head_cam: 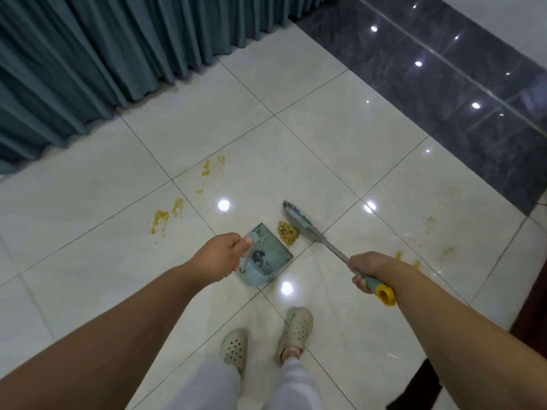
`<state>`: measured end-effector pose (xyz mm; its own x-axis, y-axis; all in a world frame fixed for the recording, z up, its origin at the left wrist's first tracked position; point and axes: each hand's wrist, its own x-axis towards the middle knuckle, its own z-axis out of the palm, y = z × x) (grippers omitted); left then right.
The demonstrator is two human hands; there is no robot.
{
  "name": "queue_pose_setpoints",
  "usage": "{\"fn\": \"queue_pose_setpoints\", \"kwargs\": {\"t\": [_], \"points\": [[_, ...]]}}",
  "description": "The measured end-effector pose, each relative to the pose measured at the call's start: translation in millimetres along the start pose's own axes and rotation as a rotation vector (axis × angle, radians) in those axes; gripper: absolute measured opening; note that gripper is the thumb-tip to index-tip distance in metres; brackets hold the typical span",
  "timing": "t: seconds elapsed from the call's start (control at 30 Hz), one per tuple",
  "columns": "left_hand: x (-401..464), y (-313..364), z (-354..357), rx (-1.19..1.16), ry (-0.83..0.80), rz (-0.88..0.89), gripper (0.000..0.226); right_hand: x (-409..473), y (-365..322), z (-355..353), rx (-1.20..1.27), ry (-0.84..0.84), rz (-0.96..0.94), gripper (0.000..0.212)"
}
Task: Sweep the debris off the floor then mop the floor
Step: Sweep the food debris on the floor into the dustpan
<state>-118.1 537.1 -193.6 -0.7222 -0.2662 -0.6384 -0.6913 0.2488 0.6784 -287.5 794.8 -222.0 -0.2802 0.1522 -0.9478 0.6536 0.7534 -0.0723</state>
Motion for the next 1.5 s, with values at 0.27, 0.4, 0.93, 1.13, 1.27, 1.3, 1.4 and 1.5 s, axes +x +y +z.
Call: {"fn": "queue_pose_setpoints", "kwargs": {"t": [0.27, 0.4, 0.93, 1.13, 1.27, 1.3, 1.4, 1.5], "points": [[21.0, 8.0, -5.7, 0.057, -0.001, -0.041, 0.044, -2.3, 2.6, 35.8, -0.057, -0.046, 0.001, 0.018], [22.7, 9.9, -4.8, 0.068, 0.016, -0.049, 0.045, 0.6, 11.9, 41.0, -0.095, -0.09, 0.0, 0.032], [17.8, 8.1, -6.8, 0.071, 0.002, -0.059, 0.044, -64.9, 35.7, 8.3, -0.111, -0.217, -0.12, 0.037], [15.3, 2.0, -7.1, 0.033, 0.029, -0.04, 0.045, -38.9, 16.3, 23.2, -0.244, -0.094, -0.173, 0.037], [10.7, -4.3, -5.7, 0.012, 0.026, -0.031, 0.043, -17.3, 4.0, 39.7, -0.336, -0.046, -0.142, 0.023], [9.2, -5.7, -5.7, 0.008, 0.024, -0.032, 0.043, -13.5, 3.6, 43.2, -0.362, -0.03, -0.129, 0.026], [3.8, -8.9, -6.6, -0.024, 0.016, -0.044, 0.042, -10.4, 10.6, 48.8, -0.388, 0.011, -0.123, 0.033], [-4.1, -14.0, -8.1, -0.056, 0.011, -0.055, 0.043, -15.1, 22.0, 47.9, -0.394, 0.032, -0.129, 0.035]]}}
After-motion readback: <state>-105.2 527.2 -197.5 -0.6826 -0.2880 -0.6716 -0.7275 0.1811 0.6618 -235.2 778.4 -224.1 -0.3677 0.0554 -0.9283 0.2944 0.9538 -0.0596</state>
